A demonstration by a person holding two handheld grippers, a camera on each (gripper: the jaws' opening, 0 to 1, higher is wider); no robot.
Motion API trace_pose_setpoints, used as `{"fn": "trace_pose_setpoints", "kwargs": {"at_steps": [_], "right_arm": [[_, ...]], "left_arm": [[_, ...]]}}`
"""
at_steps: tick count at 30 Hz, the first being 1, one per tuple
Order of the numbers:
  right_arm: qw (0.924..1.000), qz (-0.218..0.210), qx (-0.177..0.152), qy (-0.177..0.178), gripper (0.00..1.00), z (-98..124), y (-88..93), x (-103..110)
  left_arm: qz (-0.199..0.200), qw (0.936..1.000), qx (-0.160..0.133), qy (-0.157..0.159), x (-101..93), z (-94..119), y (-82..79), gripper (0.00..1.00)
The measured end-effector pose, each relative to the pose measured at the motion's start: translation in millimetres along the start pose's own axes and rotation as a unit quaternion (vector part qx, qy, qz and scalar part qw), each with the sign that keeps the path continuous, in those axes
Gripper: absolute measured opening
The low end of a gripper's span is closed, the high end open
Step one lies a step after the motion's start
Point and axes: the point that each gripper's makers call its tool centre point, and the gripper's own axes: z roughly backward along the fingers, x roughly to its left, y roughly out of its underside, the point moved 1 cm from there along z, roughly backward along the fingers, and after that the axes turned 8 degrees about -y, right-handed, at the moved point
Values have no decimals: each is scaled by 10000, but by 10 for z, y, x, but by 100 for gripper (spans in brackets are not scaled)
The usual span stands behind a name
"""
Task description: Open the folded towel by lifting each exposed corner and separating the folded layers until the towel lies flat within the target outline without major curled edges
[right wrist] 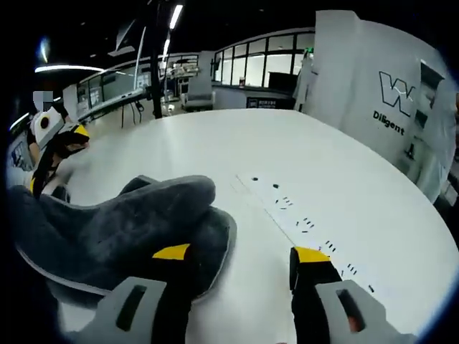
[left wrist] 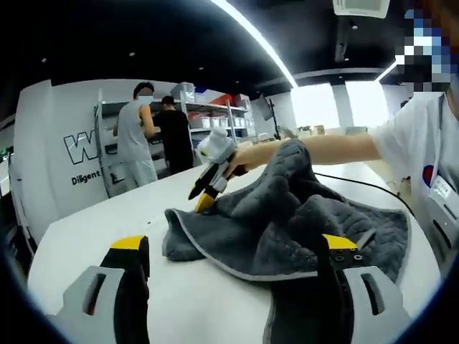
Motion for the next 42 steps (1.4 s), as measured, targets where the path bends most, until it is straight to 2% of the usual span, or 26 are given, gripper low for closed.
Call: {"fn": "trace_pose_setpoints", "kwargs": {"at_steps": [4,8,12,16,18,19,20,23,25,29,32,33,34,35,36,38,40,42], "right_arm": [[9996,76,254,-121,38,-77,121,141],[9994,-112,161,-282,24,-113,117,280],[9991,-37,188,-371,1,-93,126,436],[9994,249,226,-109,0,74,99,438],[9995,246,97,150,0,252,33,389],[9994,196,-4,272,0,323,-172,-76],[9988,200,-83,431,0,414,-288,-322],[9953,268,-311,873,0,693,-391,-423],[9899,268,-584,1260,0,959,-492,-359],[9755,394,-848,1990,0,1439,-625,-383],[9614,349,-1080,2506,0,1779,-704,-491],[9523,297,-1190,2794,0,1966,-719,-577],[9481,273,-1214,2927,0,2056,-717,-629],[9414,236,-1207,3140,0,2186,-683,-699],[9309,161,-1254,3428,0,2359,-627,-798],[9170,-167,-1417,3725,0,2602,-495,-957],[8983,-543,-1526,4084,0,2852,-280,-1107],[8812,-835,-1460,4418,0,3082,2,-1245]], "left_arm": [[49,10000,9,-33,23,4,8,96],[2,10000,18,-34,16,8,12,96],[-105,9999,88,-95,36,16,52,98],[39,10000,71,-32,44,53,47,99],[94,9999,56,-28,50,73,33,99],[125,9999,35,-10,48,84,22,99],[172,9998,17,9,47,93,13,99],[351,9993,-31,127,27,117,-16,99],[386,9991,-46,140,16,125,-22,99],[323,9994,-53,87,30,132,-31,99],[335,9994,-48,78,44,134,-36,99],[324,9994,-41,62,49,135,-32,99],[308,9995,-23,48,55,137,-23,99],[303,9995,-14,44,64,136,-16,99],[311,9995,-13,20,83,136,-8,99],[326,9995,-2,-15,109,134,3,99],[353,9994,5,-36,134,132,12,99],[356,9993,19,-63,157,131,22,99]]}}
